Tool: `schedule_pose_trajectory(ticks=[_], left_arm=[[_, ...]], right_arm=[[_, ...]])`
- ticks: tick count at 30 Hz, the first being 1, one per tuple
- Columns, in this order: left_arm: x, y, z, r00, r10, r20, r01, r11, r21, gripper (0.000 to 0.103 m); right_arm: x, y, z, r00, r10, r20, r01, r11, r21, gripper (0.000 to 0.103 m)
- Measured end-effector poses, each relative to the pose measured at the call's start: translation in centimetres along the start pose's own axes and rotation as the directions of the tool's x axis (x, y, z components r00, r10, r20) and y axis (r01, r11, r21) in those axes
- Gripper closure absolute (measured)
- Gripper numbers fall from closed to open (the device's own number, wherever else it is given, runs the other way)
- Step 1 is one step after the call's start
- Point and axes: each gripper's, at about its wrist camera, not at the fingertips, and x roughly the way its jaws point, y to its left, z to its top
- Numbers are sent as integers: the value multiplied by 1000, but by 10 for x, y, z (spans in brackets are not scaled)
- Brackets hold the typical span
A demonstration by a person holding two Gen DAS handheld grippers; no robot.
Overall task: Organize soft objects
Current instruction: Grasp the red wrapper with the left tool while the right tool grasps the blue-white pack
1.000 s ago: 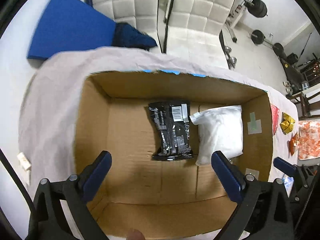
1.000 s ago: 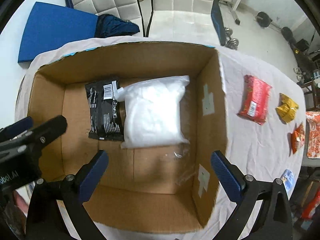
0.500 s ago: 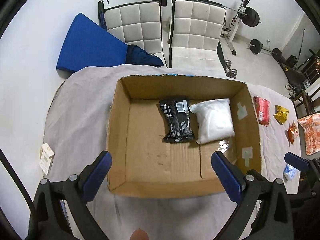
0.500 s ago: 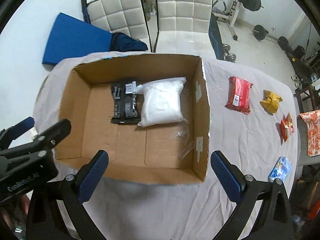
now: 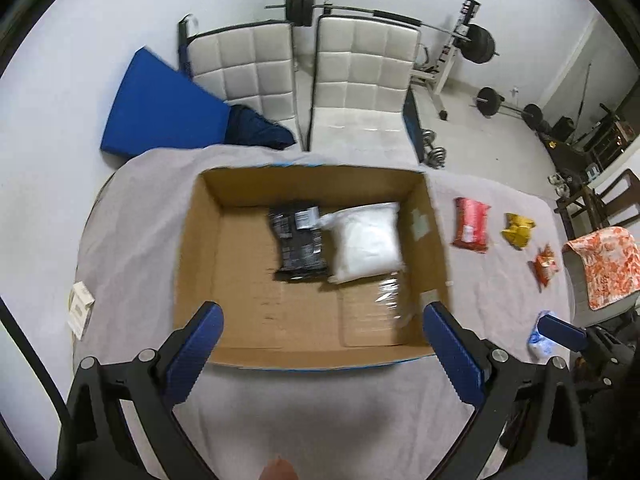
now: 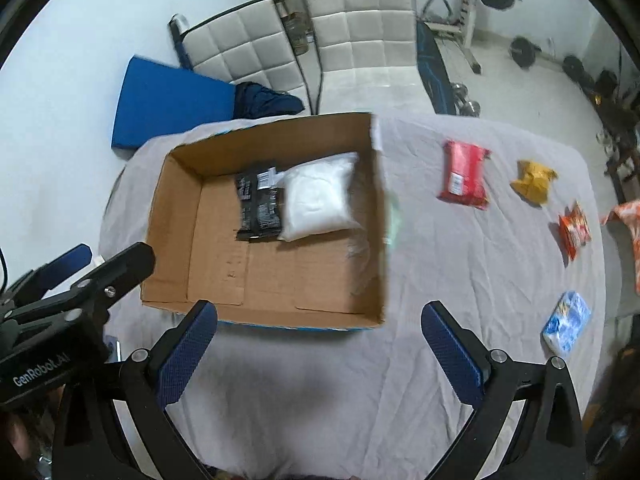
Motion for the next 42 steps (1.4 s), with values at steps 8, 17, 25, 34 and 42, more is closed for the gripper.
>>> schedule_pose_trajectory(ticks=[8,17,25,34,42], left_arm=[[30,-114,19,998,-52,-47,57,992,109,1],[129,-214,21,981,0,-194,47,971,236,1],[206,-243,37,954,44,-297,28,972,232,1],[292,-260,82,920,3,-393,70,983,170,1],[333,-265,74,895,-7,-445,95,980,175,51]], right_arm=[[-14,-180,-13,991,-133,-23,134,950,282,0],[89,-397,-77,954,-118,-274,270,735,622,0],[149,-419,-71,945,-45,-324,248,743,622,41],[163,-397,-3,943,-60,-327,215,860,463,45],[178,-401,12,927,-48,-373,220,873,436,44]])
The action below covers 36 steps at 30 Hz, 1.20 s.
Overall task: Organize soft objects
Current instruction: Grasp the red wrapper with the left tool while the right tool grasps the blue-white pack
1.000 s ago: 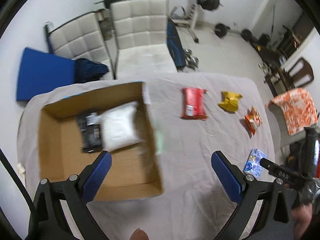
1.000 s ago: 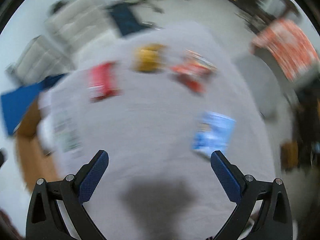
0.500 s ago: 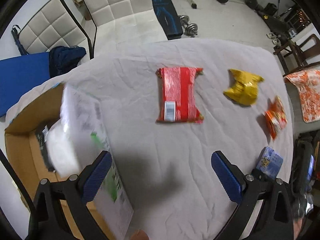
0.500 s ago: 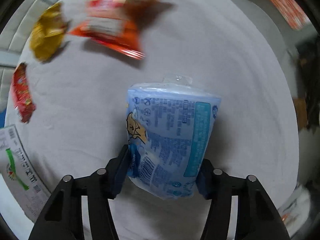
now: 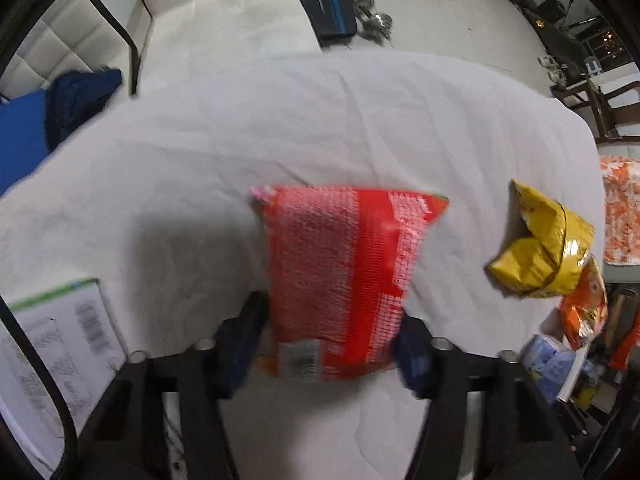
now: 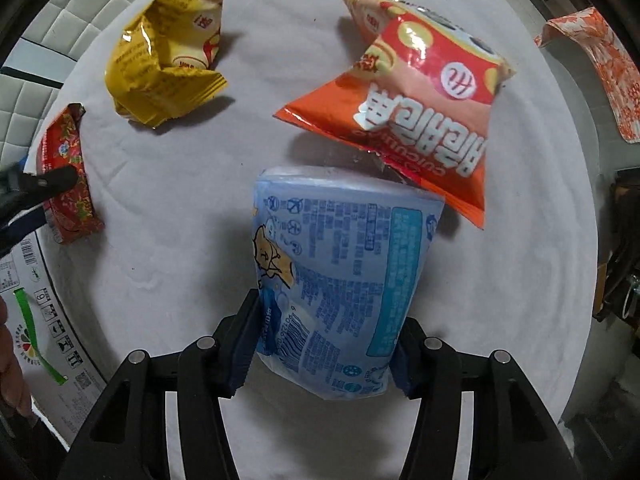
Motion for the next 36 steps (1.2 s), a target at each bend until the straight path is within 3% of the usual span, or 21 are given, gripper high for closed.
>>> schedule_pose_trajectory(ticks=[1,5,8,13,19,24,26,28,30,32,36], left_arm=[[-1,-3,-3,1000,0,6,0,1000,9,59],[-7,-14,-29,1000,17,14,-18,999,27,59],[-10,-20,-24,998,53,14,-54,997,55,59],[-4,-15,-32,999,2,-54,-1,1000,13,59],[0,-14,-41,999,8,-41,-9,1000,-8,57],[-2,-21,-47,999,33,-21,-33,999,0,57],[-4,-27,-36,999,37,-15,-37,999,-1,57],[-7,-32,-37,999,33,-7,-34,999,-14,59],[-12,-32,-39,1000,27,8,-26,999,-31,60],[-17,-32,-50,999,32,21,-31,999,-35,61],[-35,-31,-68,998,22,60,-19,999,-44,61]], right_arm=[[0,1,-1,1000,-4,0,4,1000,-10,45],[3,30,-3,999,-31,-7,31,998,-59,49],[2,36,-8,999,-30,-19,29,996,-90,50],[6,47,-28,999,-27,-42,21,990,-139,50],[18,50,-20,997,-61,-48,54,989,-139,34],[17,59,-20,998,-56,-24,53,994,-92,33],[9,54,-6,998,-50,-24,48,996,-80,33],[6,52,-1,998,-59,-24,57,995,-78,36],[12,41,-5,996,-90,-16,88,992,-92,50],[11,24,-20,995,-100,-11,98,990,-104,56],[-1,31,-28,993,-119,23,121,984,-128,59]])
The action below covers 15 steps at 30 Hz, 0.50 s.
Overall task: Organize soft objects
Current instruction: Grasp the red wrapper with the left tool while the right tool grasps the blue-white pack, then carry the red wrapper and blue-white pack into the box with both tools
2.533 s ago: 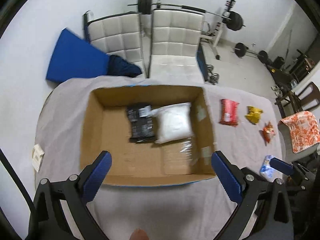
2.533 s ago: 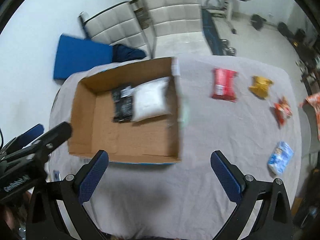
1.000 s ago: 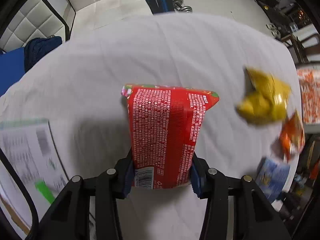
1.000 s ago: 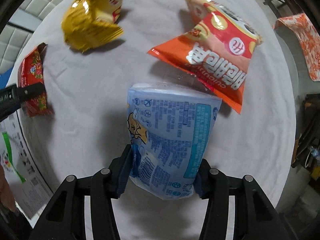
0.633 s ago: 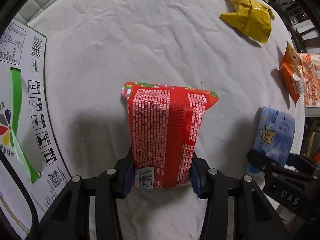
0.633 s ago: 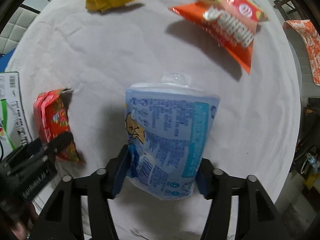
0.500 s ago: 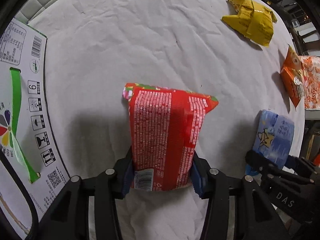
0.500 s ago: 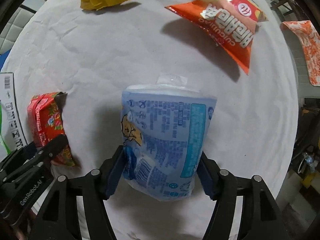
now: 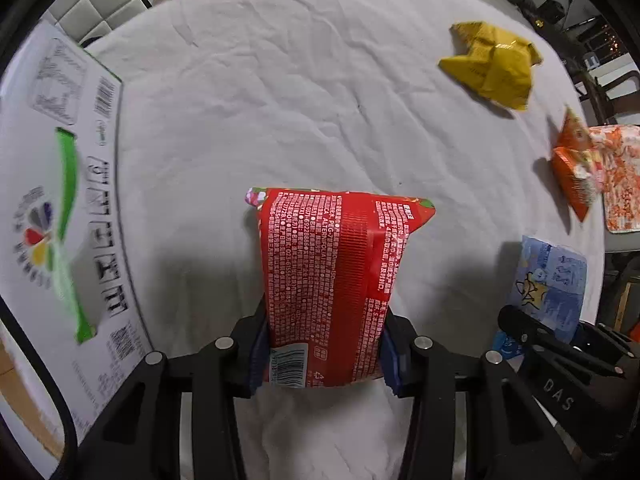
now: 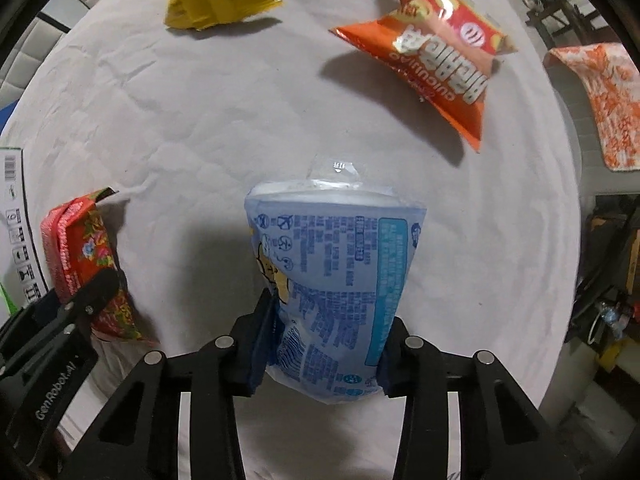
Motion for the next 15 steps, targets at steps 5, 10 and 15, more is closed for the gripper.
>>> schedule_pose_trajectory(ticks=[5,10,15], left_arm=[[-39,2,-18,997,-42,65,42,999,-2,61],[-91,11,-45,985,-53,161,51,999,20,61],[-131,35,-68,971,-96,217,93,995,23,61]], right_arm=[[-32,7,-14,998,22,61,-20,999,-35,60],[-76,17,-34,989,35,146,-21,995,-94,60],[-111,30,-64,977,69,201,-41,989,-143,60]])
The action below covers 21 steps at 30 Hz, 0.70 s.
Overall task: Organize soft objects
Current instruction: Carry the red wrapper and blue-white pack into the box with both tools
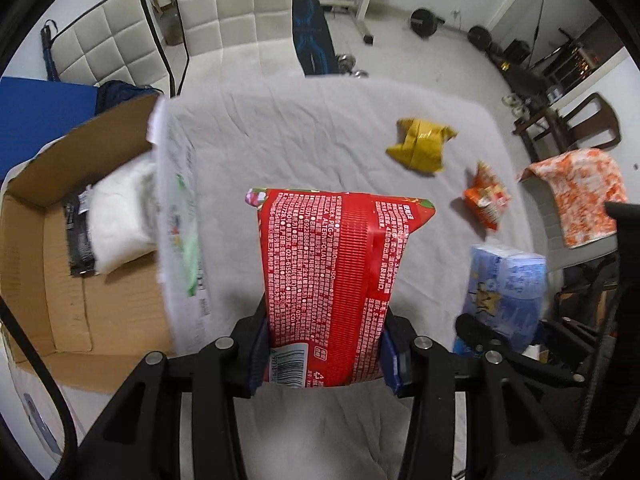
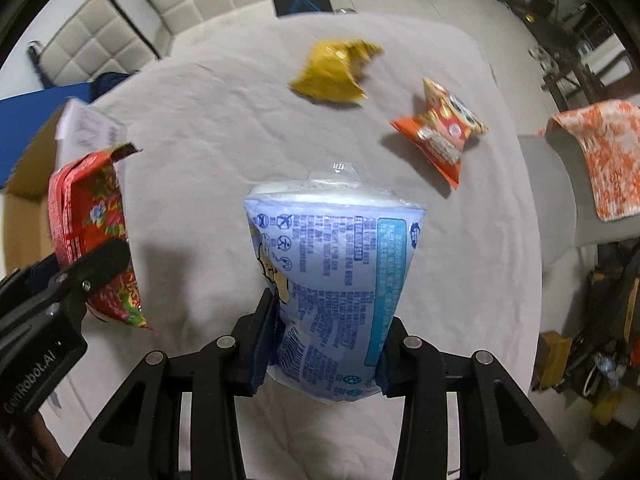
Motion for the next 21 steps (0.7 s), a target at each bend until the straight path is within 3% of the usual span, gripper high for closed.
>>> schedule_pose_trajectory(ticks=[11,21], left_arm=[[-76,92,-33,998,28,60,-23,996,-86,61],[-95,225,-30,988,145,49,-133,971,-197,61]], right_arm=[[-60,109,-28,987,146,73,-136,982,-129,60],[-50,225,-12,967,255,-2,-250,949,-192,60]])
